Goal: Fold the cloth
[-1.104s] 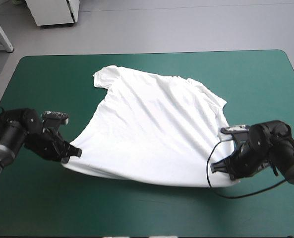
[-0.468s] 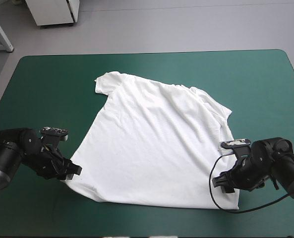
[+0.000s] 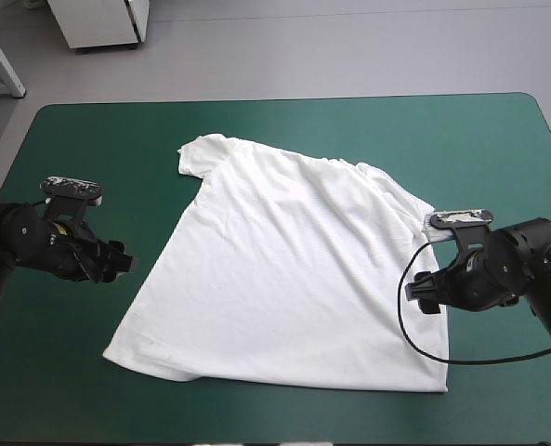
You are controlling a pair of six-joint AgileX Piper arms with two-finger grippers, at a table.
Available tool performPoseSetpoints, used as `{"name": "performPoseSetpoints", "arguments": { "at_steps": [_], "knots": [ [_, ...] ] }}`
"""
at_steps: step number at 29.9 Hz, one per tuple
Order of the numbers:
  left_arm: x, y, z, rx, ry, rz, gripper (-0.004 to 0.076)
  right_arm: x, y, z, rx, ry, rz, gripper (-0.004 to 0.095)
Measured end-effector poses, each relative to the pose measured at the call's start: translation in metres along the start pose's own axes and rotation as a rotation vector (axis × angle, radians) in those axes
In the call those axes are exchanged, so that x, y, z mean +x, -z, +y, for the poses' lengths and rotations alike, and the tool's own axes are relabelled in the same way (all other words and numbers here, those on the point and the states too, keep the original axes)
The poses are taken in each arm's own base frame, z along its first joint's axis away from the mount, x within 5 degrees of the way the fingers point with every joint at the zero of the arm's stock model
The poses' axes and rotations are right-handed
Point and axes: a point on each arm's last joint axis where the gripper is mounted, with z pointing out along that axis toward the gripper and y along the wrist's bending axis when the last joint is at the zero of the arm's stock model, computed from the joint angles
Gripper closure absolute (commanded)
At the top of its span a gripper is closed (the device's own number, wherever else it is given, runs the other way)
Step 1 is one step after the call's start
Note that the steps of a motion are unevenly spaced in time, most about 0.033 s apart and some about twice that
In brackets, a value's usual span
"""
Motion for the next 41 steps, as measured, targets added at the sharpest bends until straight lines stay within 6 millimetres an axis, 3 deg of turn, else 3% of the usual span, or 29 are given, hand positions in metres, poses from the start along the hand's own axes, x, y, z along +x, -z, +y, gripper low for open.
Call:
{"name": "performPoseSetpoints", "arguments": {
  "at_steps": [6, 14, 17, 22, 26, 30, 33, 41],
  "knots": [
    [0.016, -0.022, 0.0, -0.001, 0.004, 0.102, 0.0213, 0.011, -0.013, 0.0, -0.01, -0.016, 0.063, 0.0235],
    [0.065, -0.084, -0.003, 0.026, 0.033, 0.316, 0.0213, 0.029, -0.011, -0.002, -0.009, -0.063, 0.058, 0.0235],
    [0.072, -0.099, -0.003, 0.03, 0.037, 0.347, 0.0213, 0.035, -0.005, -0.002, -0.02, -0.077, 0.034, 0.0235],
    [0.068, -0.115, -0.002, 0.028, 0.049, 0.353, 0.0237, 0.043, 0.006, 0.001, -0.078, -0.106, -0.001, 0.0235],
    [0.067, -0.134, 0.0, 0.038, 0.075, 0.424, 0.0344, 0.045, 0.009, 0.007, -0.143, -0.119, 0.001, 0.0234],
    [0.067, -0.141, 0.0, 0.042, 0.079, 0.469, 0.0562, 0.047, 0.005, 0.007, -0.147, -0.123, 0.018, 0.0235],
    [0.068, -0.142, -0.001, 0.054, 0.076, 0.472, 0.0722, 0.057, -0.009, 0.007, -0.147, -0.13, 0.077, 0.0237],
    [0.068, -0.143, -0.003, 0.086, 0.058, 0.459, 0.0731, 0.085, -0.049, 0.006, -0.139, -0.179, 0.21, 0.0239]
  ]
}}
